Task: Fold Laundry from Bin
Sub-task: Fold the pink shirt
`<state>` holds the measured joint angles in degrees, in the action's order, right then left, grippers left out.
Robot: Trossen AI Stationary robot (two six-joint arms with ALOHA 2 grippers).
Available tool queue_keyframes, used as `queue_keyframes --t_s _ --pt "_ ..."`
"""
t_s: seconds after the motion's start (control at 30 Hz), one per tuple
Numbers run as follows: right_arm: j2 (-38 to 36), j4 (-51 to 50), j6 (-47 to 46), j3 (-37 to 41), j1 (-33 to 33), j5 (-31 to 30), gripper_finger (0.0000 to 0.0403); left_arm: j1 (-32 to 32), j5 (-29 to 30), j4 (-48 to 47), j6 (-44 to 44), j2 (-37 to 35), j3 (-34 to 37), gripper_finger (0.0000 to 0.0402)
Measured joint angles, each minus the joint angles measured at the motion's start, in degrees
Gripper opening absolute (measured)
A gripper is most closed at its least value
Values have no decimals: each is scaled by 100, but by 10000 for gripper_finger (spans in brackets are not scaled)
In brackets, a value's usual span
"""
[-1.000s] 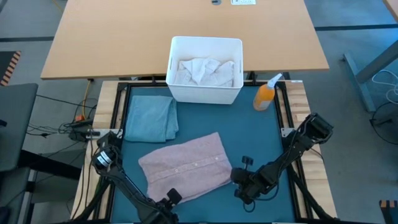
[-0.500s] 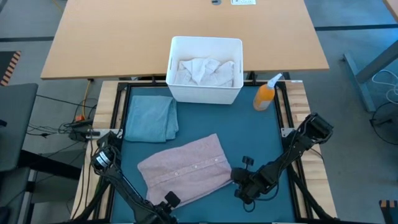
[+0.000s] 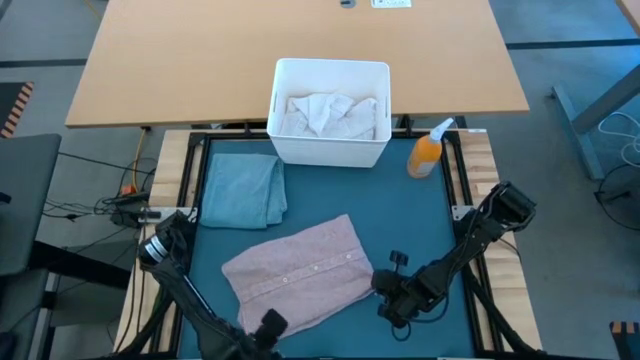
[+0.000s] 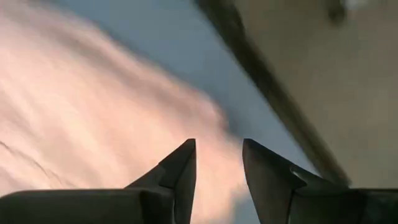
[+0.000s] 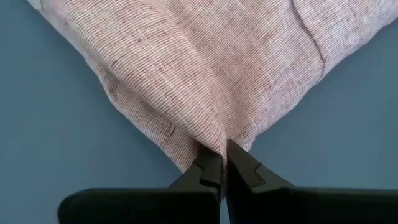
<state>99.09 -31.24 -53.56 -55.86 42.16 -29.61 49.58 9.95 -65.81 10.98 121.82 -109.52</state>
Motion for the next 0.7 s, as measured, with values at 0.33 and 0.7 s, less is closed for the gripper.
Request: queue_keyframes --t_s 0.33,0.7 --pt "0 84 264 0 137 407 30 -619 -1622 3321 51 -117 2068 83" --pt "-110 -579 944 -963 126 1319 95 -774 -2259 4943 113 -778 3272 22"
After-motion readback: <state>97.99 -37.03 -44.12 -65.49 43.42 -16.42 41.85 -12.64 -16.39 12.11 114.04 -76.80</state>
